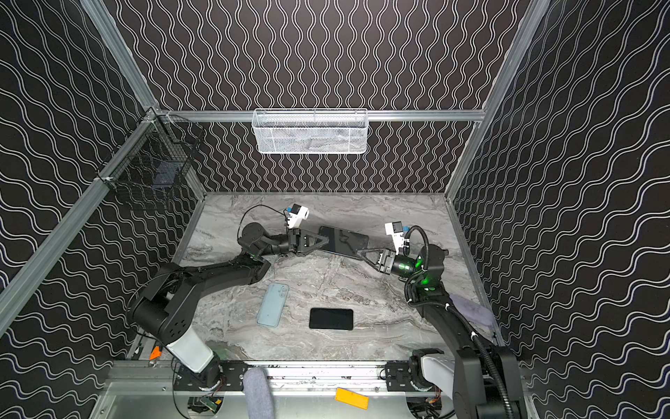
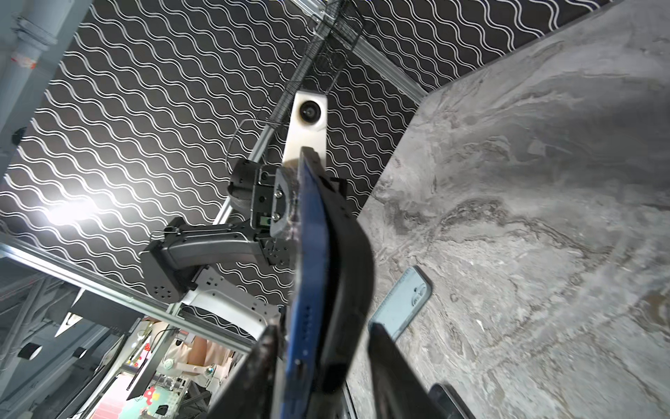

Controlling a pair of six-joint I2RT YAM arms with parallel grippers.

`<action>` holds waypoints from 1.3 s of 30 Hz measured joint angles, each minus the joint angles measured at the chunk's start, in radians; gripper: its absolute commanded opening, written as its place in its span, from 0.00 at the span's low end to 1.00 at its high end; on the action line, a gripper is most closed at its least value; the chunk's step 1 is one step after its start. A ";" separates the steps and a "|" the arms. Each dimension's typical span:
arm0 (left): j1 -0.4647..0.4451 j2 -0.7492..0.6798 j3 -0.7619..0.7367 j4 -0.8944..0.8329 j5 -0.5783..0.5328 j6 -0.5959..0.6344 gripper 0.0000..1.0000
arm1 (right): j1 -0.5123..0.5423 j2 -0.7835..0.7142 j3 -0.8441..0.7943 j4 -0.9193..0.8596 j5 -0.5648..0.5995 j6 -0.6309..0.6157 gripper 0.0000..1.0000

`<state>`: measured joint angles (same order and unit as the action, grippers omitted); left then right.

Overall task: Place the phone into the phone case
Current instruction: 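Lift the cased phone off the table, held between both grippers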

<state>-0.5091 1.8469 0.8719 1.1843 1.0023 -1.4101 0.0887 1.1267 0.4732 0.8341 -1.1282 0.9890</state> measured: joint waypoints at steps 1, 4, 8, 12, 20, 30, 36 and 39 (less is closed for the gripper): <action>0.000 0.002 0.001 0.000 0.000 -0.001 0.00 | 0.000 0.003 0.000 0.019 -0.006 0.019 0.18; 0.000 0.009 0.003 0.015 0.000 0.001 0.00 | 0.000 0.003 -0.001 0.039 -0.007 0.062 0.07; 0.002 0.013 0.005 0.026 0.002 0.002 0.00 | 0.000 -0.002 -0.001 0.039 -0.005 0.072 0.00; 0.002 0.014 0.008 0.026 0.004 0.002 0.00 | 0.000 -0.021 0.010 -0.015 0.003 0.053 0.00; 0.002 0.001 0.012 -0.024 0.006 0.026 0.00 | -0.013 -0.065 0.033 -0.120 0.056 0.016 0.34; 0.002 -0.035 -0.005 -0.064 0.000 0.089 0.00 | -0.024 -0.004 0.092 -0.076 0.071 0.074 0.27; 0.002 -0.038 -0.008 -0.061 -0.001 0.103 0.00 | -0.025 -0.005 0.106 -0.085 0.069 0.071 0.12; 0.002 -0.039 -0.008 -0.061 -0.003 0.103 0.00 | -0.025 -0.027 0.124 -0.147 0.074 0.025 0.00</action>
<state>-0.5072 1.8084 0.8635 1.1233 0.9989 -1.3067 0.0639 1.0992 0.5976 0.6868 -1.0546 1.0142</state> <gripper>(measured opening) 0.127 0.059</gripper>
